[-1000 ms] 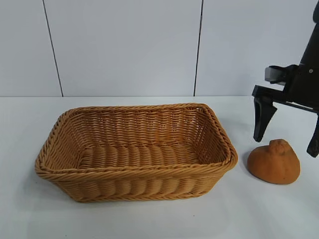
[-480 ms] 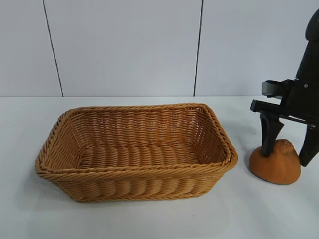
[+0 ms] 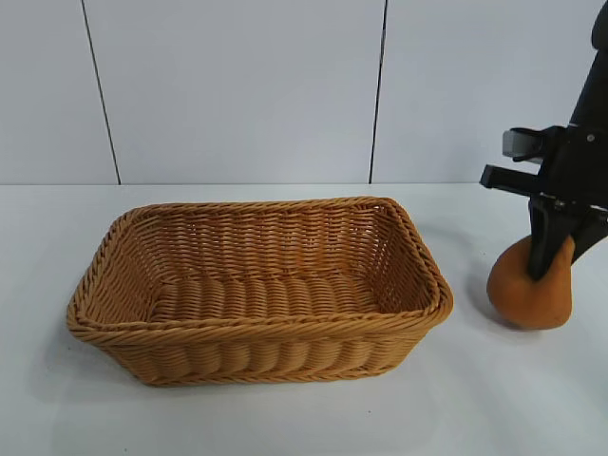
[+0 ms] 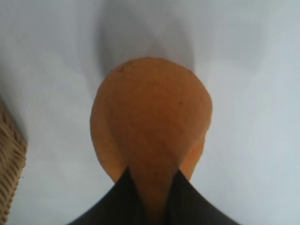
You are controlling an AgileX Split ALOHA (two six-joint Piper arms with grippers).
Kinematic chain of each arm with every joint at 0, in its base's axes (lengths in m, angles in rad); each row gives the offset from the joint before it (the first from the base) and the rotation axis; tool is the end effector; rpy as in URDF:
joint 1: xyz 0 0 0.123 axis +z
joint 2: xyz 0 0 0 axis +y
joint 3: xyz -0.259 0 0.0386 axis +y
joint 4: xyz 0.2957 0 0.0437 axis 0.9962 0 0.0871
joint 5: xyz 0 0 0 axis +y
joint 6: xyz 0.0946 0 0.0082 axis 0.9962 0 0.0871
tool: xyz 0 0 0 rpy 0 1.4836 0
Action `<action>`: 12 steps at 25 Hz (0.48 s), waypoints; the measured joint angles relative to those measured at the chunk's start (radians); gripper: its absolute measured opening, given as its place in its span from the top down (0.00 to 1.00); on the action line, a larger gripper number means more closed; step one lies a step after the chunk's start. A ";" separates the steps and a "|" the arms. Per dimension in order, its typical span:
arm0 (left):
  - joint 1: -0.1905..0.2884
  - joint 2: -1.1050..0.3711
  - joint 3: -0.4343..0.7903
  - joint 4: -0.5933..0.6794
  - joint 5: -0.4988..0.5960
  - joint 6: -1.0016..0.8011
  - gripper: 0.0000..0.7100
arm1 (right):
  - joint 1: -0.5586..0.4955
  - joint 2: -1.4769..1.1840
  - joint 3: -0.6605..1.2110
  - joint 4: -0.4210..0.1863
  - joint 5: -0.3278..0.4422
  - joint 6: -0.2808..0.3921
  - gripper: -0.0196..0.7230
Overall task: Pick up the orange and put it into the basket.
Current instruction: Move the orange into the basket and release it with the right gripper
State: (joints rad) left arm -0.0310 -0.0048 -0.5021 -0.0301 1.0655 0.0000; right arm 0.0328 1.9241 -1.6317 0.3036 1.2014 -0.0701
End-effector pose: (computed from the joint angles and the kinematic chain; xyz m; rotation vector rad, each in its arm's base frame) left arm 0.0626 -0.0044 0.2990 0.0333 2.0420 -0.0554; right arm 0.4367 0.0408 0.2195 -0.0235 2.9428 0.4282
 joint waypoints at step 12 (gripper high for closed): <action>0.000 0.000 0.000 0.000 0.000 0.000 0.09 | 0.298 -0.058 -0.065 0.002 0.009 0.001 0.94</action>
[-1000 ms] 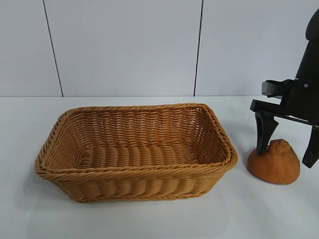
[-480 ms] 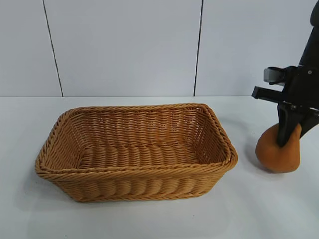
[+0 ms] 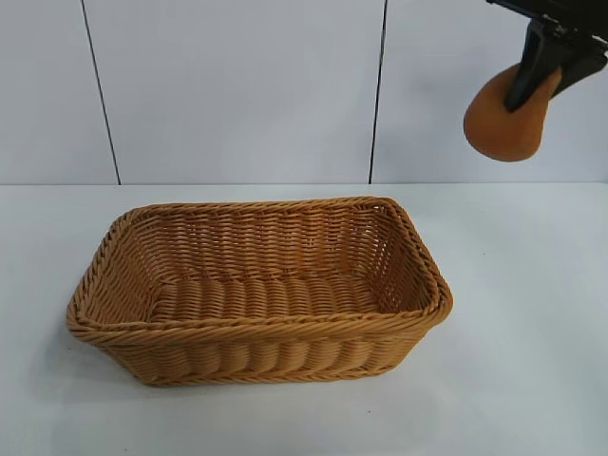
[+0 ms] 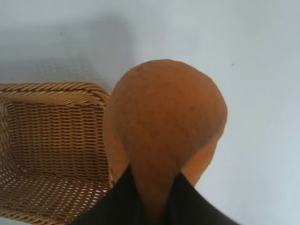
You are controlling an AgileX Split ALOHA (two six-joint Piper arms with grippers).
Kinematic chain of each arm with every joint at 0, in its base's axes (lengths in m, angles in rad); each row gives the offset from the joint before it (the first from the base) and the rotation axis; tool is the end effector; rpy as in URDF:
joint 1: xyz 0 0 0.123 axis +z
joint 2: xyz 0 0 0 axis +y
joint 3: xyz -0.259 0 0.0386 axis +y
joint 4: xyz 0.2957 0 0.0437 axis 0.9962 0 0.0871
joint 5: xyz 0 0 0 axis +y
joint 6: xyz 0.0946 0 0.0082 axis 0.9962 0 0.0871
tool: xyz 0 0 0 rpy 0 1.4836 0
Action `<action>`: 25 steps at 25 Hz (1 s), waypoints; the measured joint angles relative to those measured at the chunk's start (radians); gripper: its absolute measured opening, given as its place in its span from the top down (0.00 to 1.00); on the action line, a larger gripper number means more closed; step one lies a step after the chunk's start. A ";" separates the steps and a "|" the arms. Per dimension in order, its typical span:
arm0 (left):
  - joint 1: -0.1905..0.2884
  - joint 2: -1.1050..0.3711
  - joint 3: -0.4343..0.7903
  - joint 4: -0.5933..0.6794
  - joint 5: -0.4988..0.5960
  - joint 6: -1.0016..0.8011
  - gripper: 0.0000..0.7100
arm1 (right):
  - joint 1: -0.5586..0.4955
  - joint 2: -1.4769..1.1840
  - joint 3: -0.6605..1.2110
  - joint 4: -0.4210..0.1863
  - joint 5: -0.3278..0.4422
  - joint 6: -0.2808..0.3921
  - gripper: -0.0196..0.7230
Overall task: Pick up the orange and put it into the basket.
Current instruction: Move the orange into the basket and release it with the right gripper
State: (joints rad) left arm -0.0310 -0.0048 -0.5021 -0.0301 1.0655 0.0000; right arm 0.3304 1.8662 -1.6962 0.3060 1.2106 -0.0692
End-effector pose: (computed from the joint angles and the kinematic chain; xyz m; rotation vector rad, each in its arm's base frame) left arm 0.0626 -0.0044 0.2990 0.0333 2.0420 -0.0554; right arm 0.4051 0.1672 0.2654 -0.4729 2.8291 0.4838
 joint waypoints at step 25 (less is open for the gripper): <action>0.000 0.000 0.000 0.000 0.001 0.000 0.09 | 0.331 0.299 0.002 -0.045 -0.223 0.038 0.93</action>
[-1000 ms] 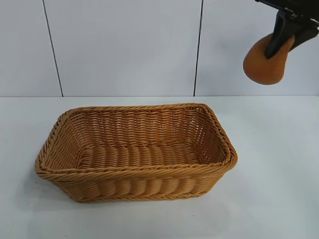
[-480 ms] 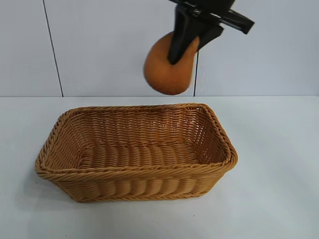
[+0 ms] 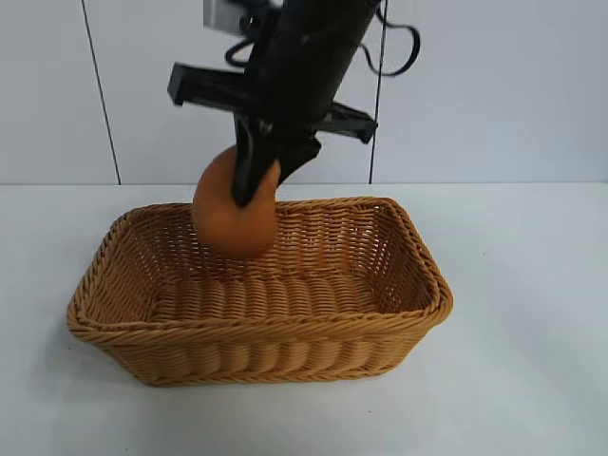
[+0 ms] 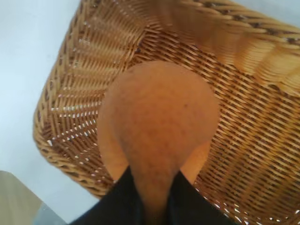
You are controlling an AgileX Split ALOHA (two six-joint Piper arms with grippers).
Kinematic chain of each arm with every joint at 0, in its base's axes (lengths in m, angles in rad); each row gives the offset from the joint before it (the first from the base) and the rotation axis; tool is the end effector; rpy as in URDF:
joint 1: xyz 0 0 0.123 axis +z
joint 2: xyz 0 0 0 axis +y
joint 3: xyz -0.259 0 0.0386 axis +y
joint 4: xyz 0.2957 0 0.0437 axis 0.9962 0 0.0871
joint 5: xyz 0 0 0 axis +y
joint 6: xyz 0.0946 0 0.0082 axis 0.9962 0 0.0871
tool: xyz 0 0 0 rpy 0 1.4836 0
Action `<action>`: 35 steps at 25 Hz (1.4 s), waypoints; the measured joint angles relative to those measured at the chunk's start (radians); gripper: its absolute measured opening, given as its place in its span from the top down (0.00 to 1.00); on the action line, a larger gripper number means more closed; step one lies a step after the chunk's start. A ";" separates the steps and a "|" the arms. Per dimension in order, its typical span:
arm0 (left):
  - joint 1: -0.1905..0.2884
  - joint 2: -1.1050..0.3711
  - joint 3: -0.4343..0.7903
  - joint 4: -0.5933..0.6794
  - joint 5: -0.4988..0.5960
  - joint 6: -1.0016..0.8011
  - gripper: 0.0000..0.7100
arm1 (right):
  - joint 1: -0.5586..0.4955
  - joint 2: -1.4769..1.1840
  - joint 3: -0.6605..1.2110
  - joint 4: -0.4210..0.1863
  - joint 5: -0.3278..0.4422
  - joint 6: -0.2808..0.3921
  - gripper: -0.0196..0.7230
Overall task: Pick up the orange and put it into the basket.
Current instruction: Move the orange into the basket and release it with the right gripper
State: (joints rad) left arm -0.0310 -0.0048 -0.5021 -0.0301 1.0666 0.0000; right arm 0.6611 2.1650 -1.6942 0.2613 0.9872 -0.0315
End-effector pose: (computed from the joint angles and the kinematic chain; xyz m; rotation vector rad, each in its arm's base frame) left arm 0.0625 -0.0044 0.2989 0.0333 2.0431 -0.0554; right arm 0.3664 0.3110 0.1302 -0.8419 2.8739 0.4251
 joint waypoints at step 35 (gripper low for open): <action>0.000 0.000 0.000 0.000 0.000 0.000 0.09 | -0.026 -0.080 -0.327 -0.216 0.225 0.091 0.04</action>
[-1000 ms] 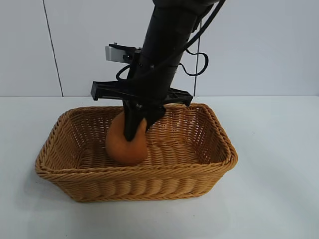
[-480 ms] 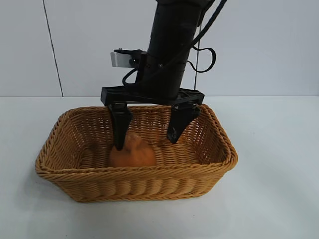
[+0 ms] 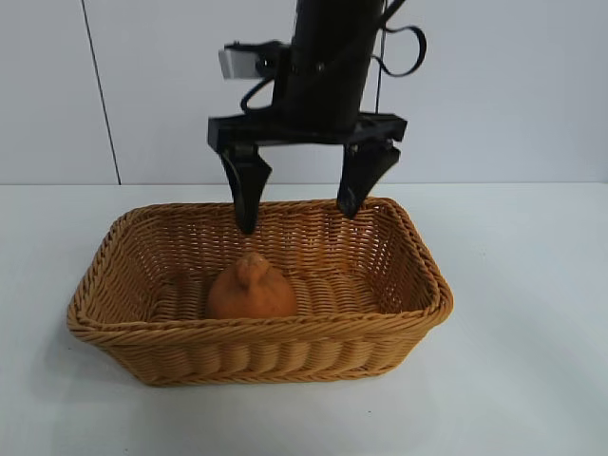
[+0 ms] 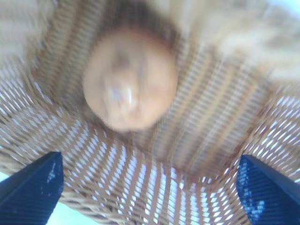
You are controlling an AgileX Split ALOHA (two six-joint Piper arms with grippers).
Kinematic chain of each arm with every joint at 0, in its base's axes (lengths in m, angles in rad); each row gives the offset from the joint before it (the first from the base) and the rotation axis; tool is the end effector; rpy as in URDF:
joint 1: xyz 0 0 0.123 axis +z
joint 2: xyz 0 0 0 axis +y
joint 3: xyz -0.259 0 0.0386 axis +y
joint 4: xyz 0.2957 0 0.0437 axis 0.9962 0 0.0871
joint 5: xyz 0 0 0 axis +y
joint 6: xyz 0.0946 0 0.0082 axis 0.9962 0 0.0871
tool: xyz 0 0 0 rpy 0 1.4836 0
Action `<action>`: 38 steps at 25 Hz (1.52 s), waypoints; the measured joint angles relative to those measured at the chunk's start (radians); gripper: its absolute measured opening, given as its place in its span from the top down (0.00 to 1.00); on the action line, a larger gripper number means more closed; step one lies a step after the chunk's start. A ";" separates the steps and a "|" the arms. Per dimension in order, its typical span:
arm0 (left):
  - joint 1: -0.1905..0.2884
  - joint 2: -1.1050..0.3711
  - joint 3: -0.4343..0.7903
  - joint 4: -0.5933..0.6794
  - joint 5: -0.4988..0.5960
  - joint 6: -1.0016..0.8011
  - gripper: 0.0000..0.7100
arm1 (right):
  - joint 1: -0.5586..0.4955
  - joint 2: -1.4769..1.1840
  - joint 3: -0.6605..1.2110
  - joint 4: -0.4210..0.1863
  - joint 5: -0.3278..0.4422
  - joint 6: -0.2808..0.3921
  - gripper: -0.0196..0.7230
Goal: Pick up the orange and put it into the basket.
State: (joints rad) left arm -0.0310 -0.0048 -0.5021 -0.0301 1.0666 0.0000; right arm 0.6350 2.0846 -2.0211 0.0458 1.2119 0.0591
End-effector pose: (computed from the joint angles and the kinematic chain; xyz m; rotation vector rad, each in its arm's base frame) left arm 0.0625 -0.0044 0.2989 0.0333 2.0431 -0.0554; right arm 0.3954 0.2964 0.2664 -0.7811 2.6754 0.2439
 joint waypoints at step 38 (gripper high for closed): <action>0.000 0.000 0.000 0.002 -0.001 0.000 0.09 | -0.522 -0.164 0.419 0.030 0.007 -0.050 0.04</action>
State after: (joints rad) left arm -0.0310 -0.0048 -0.5021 -0.0277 1.0657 0.0000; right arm 0.1130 1.9209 -1.6025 0.0760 1.2188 0.0094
